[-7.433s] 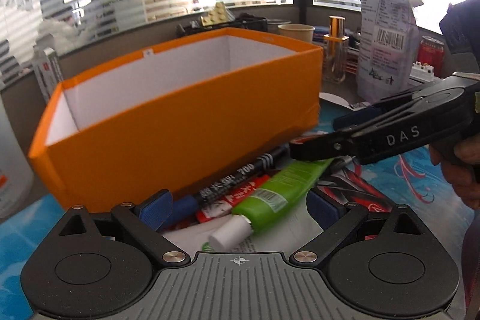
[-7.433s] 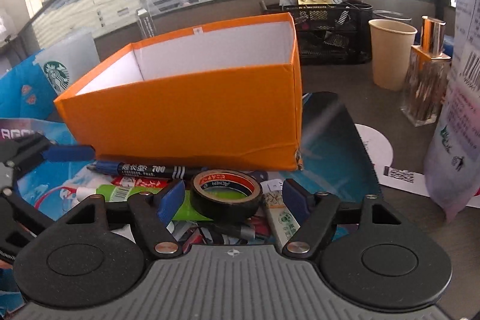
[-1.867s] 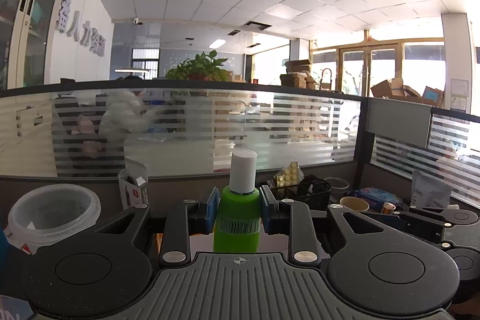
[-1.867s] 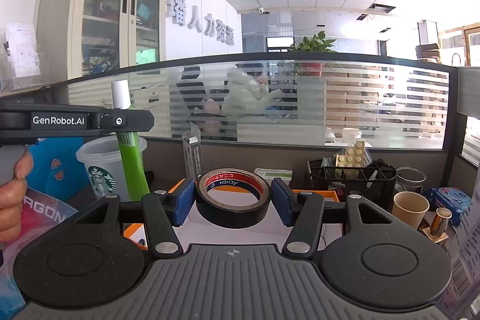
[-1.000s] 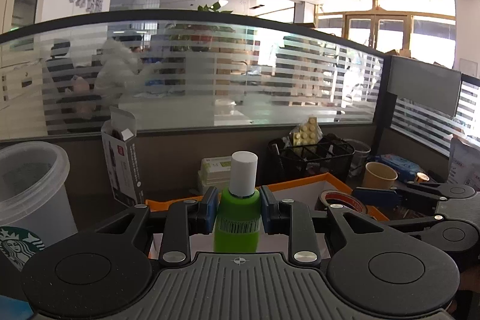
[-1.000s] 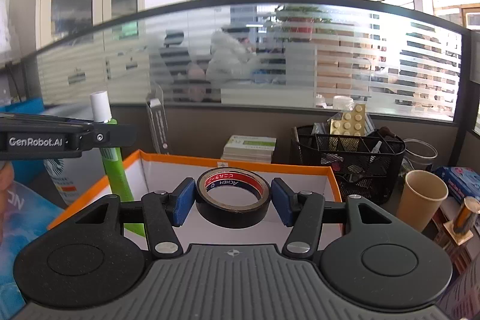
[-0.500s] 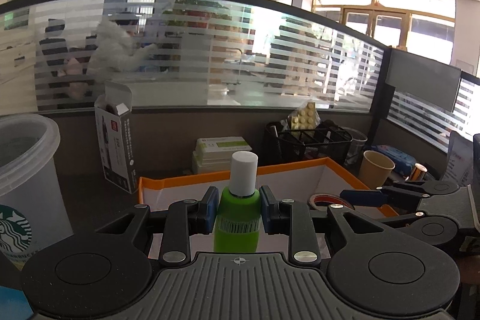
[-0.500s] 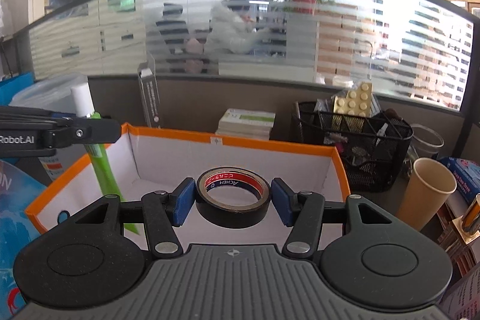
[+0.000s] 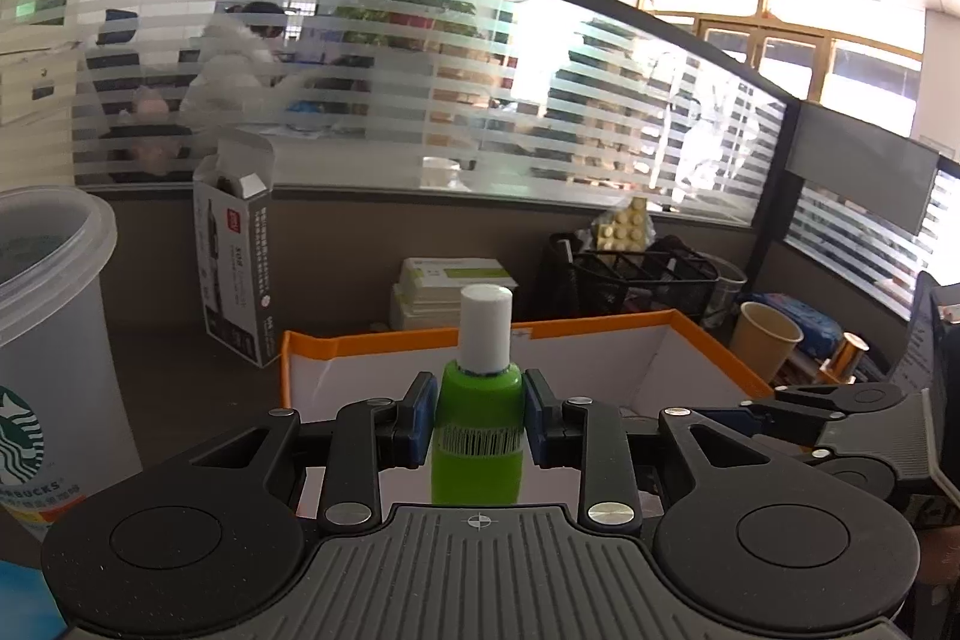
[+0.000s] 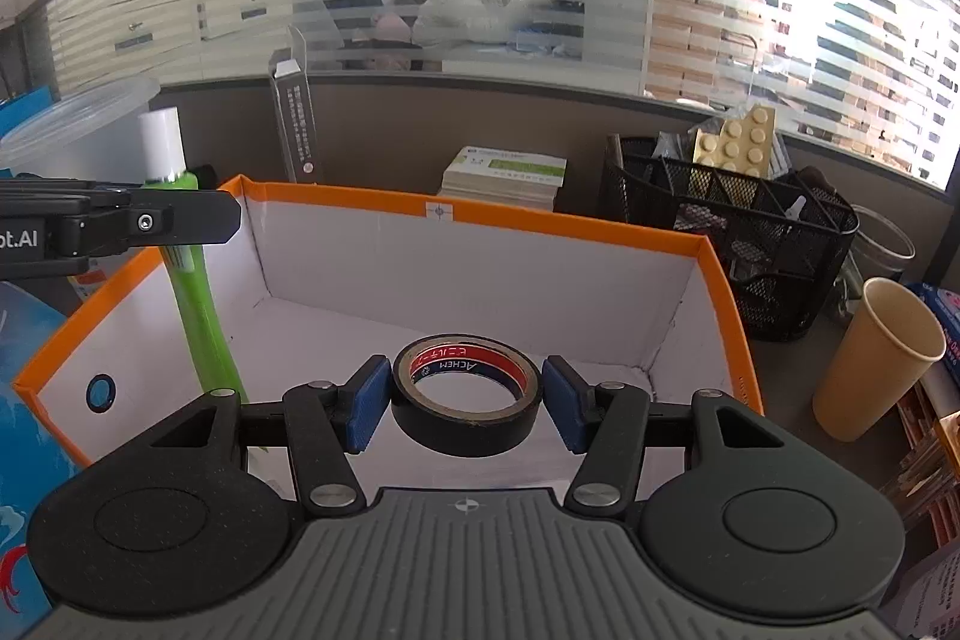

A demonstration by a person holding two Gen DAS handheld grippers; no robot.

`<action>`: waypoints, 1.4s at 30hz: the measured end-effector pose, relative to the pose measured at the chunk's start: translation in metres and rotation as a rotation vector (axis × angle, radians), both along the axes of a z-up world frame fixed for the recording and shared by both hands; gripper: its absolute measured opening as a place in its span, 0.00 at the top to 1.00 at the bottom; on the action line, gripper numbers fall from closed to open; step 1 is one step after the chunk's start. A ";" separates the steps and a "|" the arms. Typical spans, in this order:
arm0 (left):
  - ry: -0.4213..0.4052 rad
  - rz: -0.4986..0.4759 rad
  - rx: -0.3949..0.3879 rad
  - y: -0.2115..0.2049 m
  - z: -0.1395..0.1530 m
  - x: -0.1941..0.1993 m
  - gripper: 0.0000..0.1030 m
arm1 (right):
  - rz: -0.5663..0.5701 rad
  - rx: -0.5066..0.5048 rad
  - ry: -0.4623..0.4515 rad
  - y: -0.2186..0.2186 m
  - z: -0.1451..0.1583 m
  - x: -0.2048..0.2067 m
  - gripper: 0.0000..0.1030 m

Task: Organize rigid objects
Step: 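Lift and carry the green bottle and tape roll over the orange box, then open the left tool to drop the green bottle while the right tool releases the tape, then withdraw both open tools from the box back toward the mat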

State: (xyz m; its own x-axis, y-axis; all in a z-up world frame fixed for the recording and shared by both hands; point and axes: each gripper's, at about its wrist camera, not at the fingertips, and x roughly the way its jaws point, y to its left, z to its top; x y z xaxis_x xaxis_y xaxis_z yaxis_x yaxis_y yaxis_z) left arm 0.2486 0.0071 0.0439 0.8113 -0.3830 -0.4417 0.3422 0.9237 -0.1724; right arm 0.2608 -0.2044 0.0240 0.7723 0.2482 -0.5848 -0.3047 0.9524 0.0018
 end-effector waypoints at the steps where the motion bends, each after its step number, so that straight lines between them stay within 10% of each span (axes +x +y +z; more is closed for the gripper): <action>1: 0.002 0.009 0.000 0.002 -0.001 0.002 0.71 | -0.001 -0.004 0.001 0.001 0.000 0.000 0.49; 11: 0.117 0.079 0.008 0.015 -0.027 0.025 0.72 | -0.005 -0.020 0.007 0.004 -0.001 0.004 0.49; 42: 0.121 0.033 0.129 -0.008 -0.028 0.015 0.71 | -0.057 -0.033 0.052 0.000 -0.006 0.002 0.42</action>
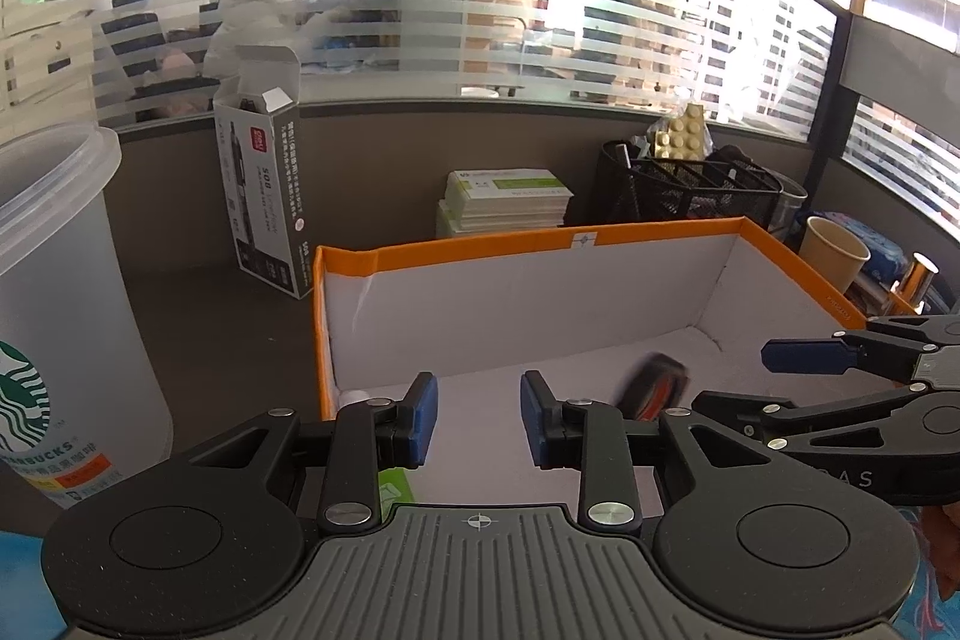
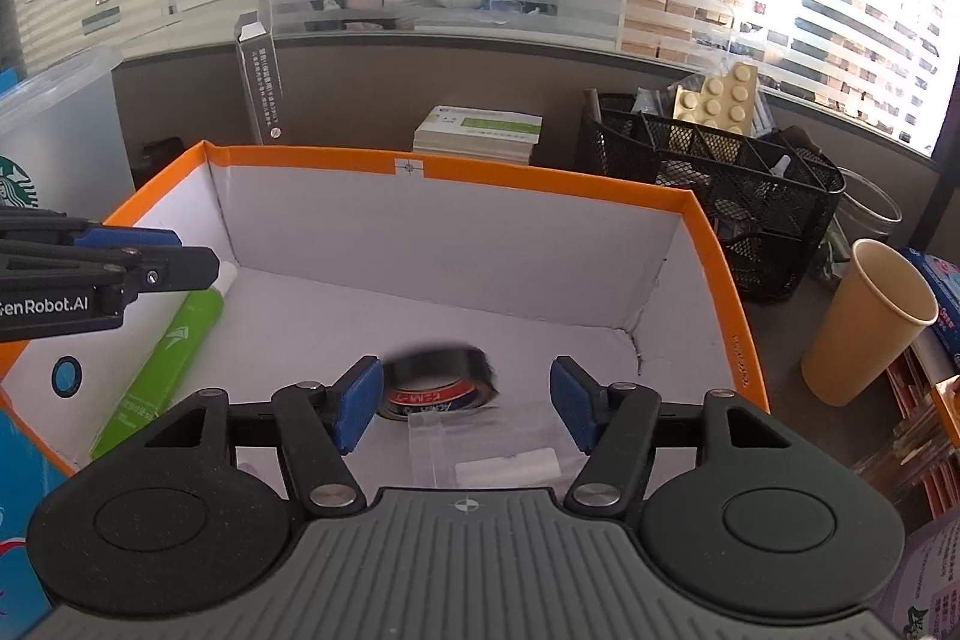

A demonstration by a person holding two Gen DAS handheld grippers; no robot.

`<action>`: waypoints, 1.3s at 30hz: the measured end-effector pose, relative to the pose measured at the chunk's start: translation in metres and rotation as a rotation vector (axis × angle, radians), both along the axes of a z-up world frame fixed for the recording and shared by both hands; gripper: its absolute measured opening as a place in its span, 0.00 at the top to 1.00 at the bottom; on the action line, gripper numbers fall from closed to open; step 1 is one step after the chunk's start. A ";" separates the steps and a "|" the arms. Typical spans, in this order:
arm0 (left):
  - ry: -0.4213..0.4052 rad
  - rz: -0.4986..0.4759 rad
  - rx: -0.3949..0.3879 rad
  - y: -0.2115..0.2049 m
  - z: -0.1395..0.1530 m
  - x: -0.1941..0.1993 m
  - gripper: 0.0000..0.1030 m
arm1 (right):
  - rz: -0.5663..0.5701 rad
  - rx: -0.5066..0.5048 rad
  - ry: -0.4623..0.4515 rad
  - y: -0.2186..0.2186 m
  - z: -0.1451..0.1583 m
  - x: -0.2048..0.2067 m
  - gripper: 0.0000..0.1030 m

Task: Organize rigid objects
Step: 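Withdraw both open tools from the box back toward the mat, then move the left tool toward the white power bank while the right tool approaches the small white tube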

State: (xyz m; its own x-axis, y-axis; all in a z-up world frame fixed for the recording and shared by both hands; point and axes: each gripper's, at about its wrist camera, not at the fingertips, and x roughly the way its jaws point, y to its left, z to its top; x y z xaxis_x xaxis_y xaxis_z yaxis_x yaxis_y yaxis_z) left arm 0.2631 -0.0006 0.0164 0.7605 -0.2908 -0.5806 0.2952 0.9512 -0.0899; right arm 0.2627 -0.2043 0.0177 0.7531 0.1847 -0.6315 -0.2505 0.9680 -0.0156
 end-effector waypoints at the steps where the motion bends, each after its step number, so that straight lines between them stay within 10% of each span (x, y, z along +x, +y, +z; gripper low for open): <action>1: -0.005 -0.002 -0.002 -0.001 0.002 -0.002 0.71 | 0.000 -0.001 -0.003 0.000 0.001 -0.002 0.42; 18: -0.176 -0.019 -0.062 0.008 0.033 -0.084 0.17 | -0.007 -0.017 -0.160 -0.010 0.040 -0.080 0.42; 23: -0.117 0.005 -0.118 0.028 0.011 -0.125 0.15 | 0.016 -0.037 -0.232 -0.017 0.037 -0.129 0.34; 33: 0.008 0.006 -0.011 0.028 -0.030 -0.142 0.12 | 0.048 0.006 -0.058 -0.018 -0.025 -0.166 0.34; 39: 0.057 0.025 0.021 0.031 -0.045 -0.152 0.12 | 0.007 -0.143 -0.113 -0.010 -0.037 -0.170 0.34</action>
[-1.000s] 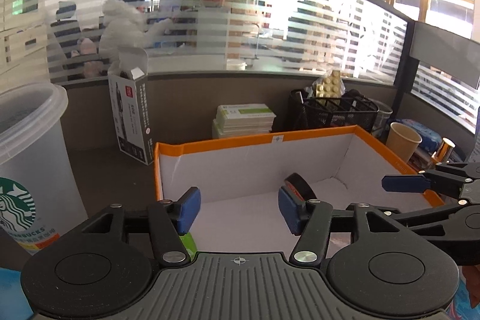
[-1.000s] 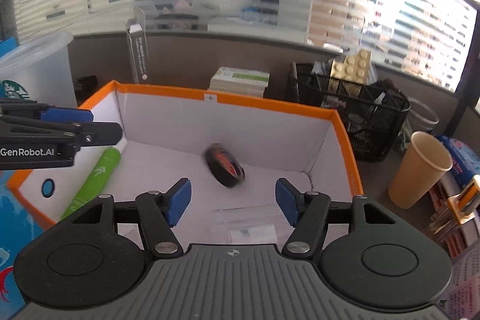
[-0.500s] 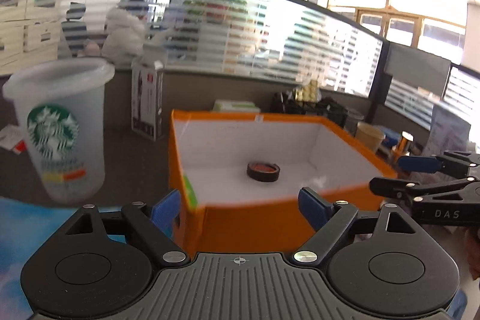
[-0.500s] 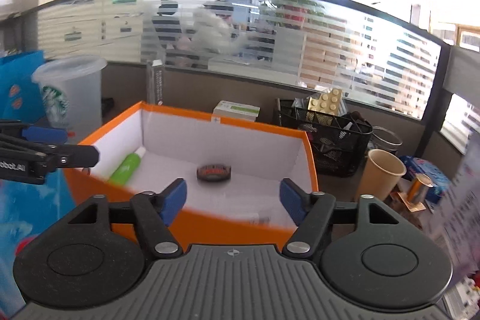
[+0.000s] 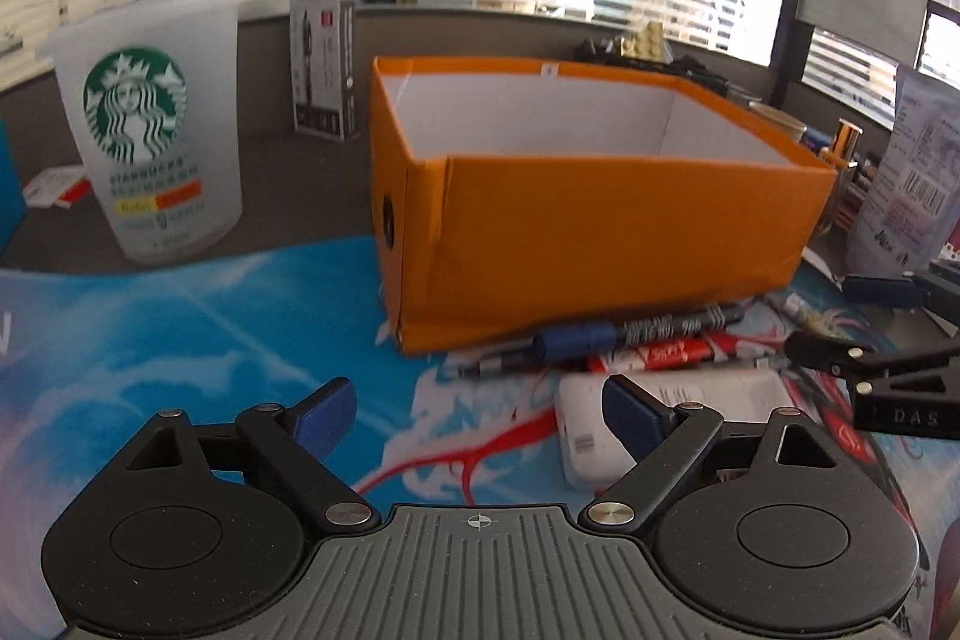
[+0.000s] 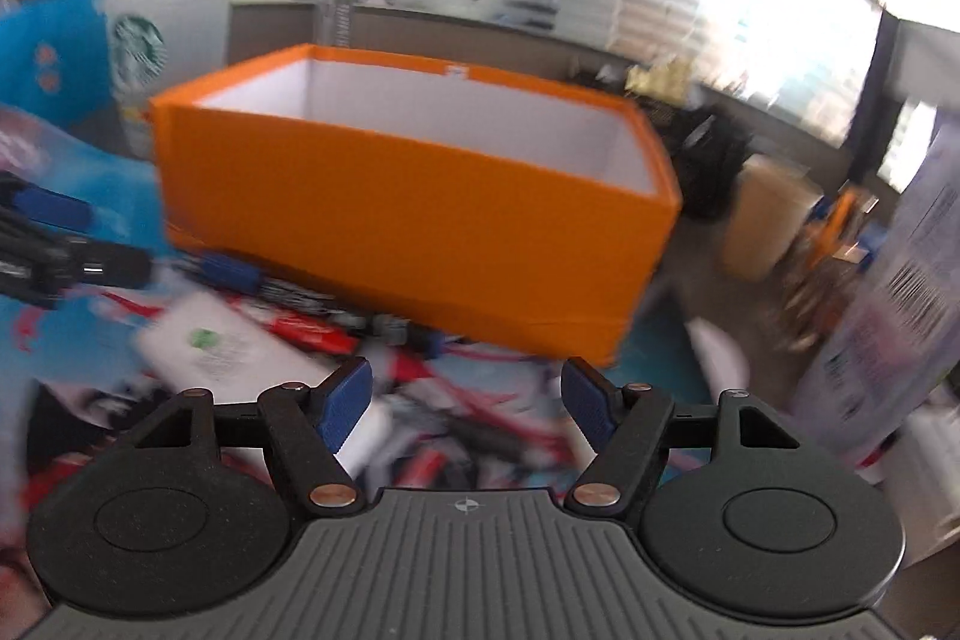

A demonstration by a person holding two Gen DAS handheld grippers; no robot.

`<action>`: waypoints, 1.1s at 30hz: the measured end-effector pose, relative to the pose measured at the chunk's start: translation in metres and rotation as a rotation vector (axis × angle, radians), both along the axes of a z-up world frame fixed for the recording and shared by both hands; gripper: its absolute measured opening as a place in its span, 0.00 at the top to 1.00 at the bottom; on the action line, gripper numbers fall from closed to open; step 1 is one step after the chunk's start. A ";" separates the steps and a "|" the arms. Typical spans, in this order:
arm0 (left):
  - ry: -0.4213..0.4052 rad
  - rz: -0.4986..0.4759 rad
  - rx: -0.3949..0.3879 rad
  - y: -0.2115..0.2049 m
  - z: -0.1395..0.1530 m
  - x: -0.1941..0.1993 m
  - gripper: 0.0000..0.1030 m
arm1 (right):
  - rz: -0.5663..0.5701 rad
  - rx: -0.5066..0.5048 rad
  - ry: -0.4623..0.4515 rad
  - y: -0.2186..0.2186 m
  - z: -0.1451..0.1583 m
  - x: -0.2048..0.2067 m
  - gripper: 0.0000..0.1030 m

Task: Organize rigid objects
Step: 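Move the left tool toward the white power bank while the right tool approaches the small white tube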

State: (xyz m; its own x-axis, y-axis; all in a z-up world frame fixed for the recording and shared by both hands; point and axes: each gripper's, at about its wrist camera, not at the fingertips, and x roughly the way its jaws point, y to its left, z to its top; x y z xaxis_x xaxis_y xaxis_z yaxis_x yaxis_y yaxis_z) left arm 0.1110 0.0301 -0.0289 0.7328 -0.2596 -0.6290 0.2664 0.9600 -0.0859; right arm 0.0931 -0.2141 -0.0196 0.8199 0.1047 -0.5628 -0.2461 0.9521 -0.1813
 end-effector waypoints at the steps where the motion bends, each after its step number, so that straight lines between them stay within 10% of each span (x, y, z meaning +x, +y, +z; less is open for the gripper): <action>1: 0.002 -0.001 0.001 0.000 -0.001 -0.002 0.12 | 0.024 0.038 0.030 -0.002 0.000 0.001 0.34; 7: 0.020 0.005 0.016 0.001 -0.003 -0.006 0.12 | 0.205 0.282 0.209 -0.005 -0.008 0.008 0.31; 33: 0.074 0.034 -0.020 0.002 -0.006 -0.006 0.10 | 0.516 0.160 0.209 0.058 -0.023 -0.050 0.14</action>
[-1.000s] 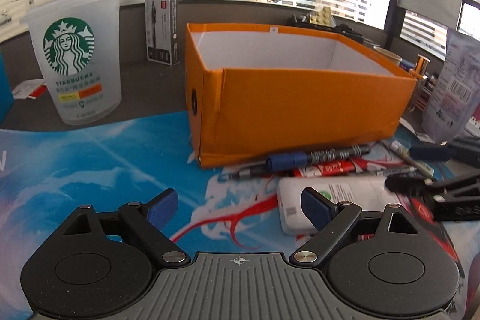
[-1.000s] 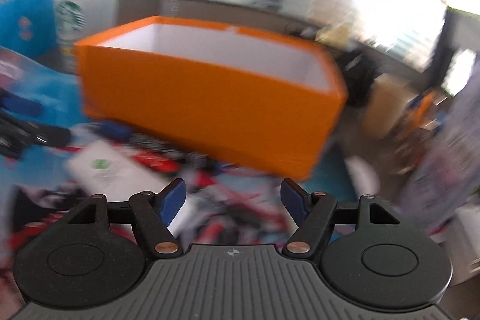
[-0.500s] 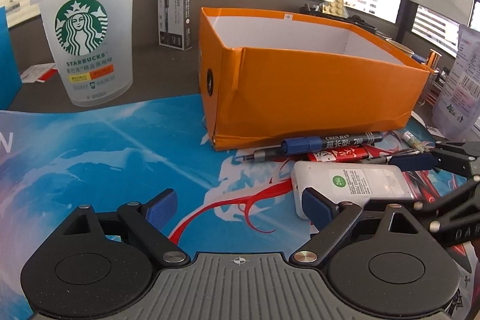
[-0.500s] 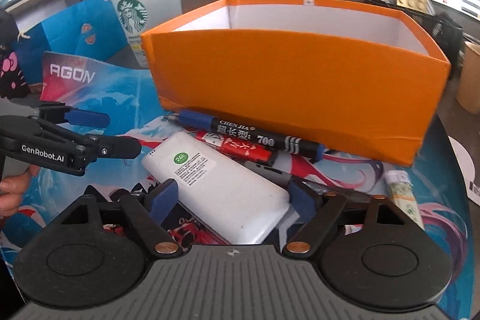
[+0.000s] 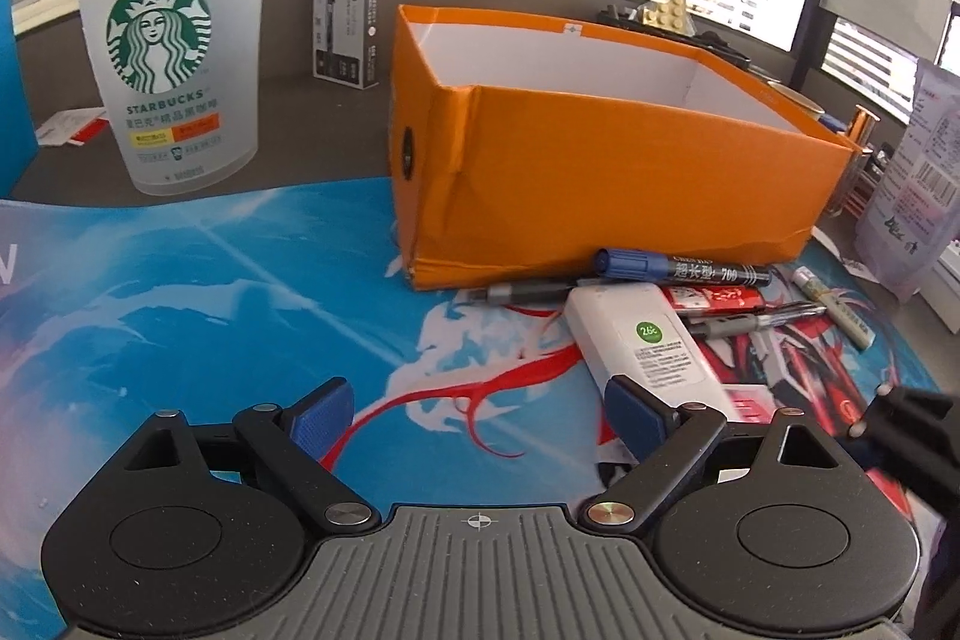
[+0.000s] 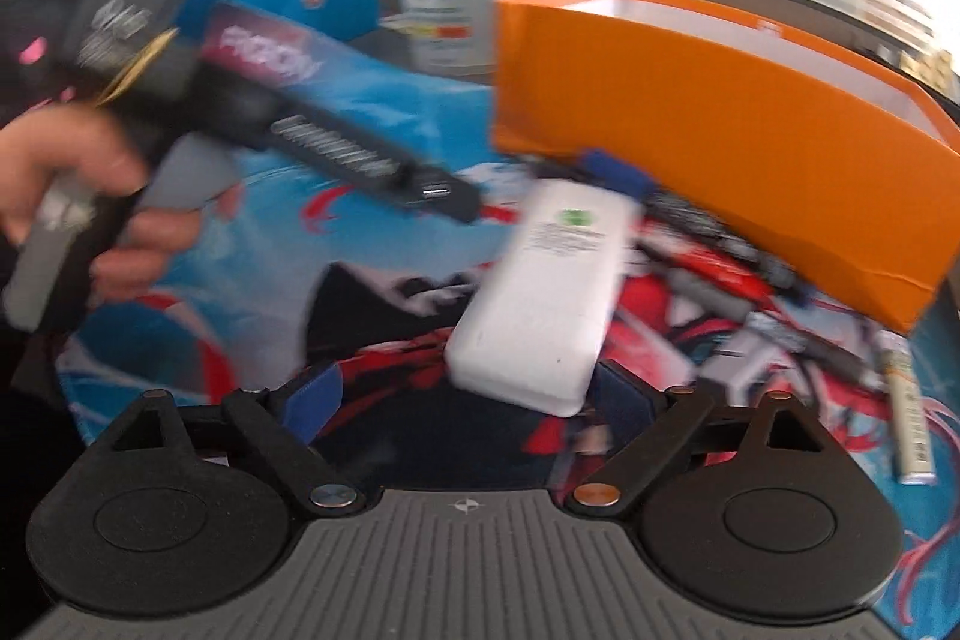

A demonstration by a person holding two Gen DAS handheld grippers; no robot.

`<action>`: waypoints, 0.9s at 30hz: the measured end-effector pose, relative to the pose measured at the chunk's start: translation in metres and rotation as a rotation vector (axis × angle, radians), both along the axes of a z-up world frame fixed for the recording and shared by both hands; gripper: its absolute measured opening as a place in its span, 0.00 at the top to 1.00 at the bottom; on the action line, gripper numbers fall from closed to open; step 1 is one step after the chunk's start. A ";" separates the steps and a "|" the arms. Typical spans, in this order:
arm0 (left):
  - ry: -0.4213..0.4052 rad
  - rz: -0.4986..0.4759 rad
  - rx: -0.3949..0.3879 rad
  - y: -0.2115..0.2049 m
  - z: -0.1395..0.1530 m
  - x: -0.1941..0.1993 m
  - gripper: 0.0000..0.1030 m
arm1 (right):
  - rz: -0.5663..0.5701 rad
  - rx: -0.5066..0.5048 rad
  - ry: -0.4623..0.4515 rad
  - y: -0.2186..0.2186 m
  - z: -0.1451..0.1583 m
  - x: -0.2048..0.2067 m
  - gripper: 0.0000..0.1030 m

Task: Organize rigid objects
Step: 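Move the left tool toward the white power bank while the right tool approaches the small white tube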

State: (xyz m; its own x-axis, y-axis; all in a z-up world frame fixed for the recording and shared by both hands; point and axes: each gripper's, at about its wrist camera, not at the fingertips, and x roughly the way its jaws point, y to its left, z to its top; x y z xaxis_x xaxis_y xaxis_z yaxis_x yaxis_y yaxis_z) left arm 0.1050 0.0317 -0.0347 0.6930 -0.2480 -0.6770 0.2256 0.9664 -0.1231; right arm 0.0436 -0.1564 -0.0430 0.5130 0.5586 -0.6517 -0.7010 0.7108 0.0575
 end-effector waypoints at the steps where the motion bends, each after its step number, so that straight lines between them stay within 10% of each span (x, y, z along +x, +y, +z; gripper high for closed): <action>1: -0.002 -0.003 0.002 -0.002 0.000 -0.001 0.10 | -0.002 0.014 -0.004 -0.001 0.002 0.000 0.16; 12: -0.037 -0.063 0.010 -0.030 0.002 -0.008 0.07 | -0.522 -0.041 -0.134 -0.116 0.015 0.036 0.36; 27: -0.034 -0.128 0.108 -0.075 -0.019 -0.004 0.00 | -0.572 -0.008 -0.107 -0.144 -0.010 0.058 0.47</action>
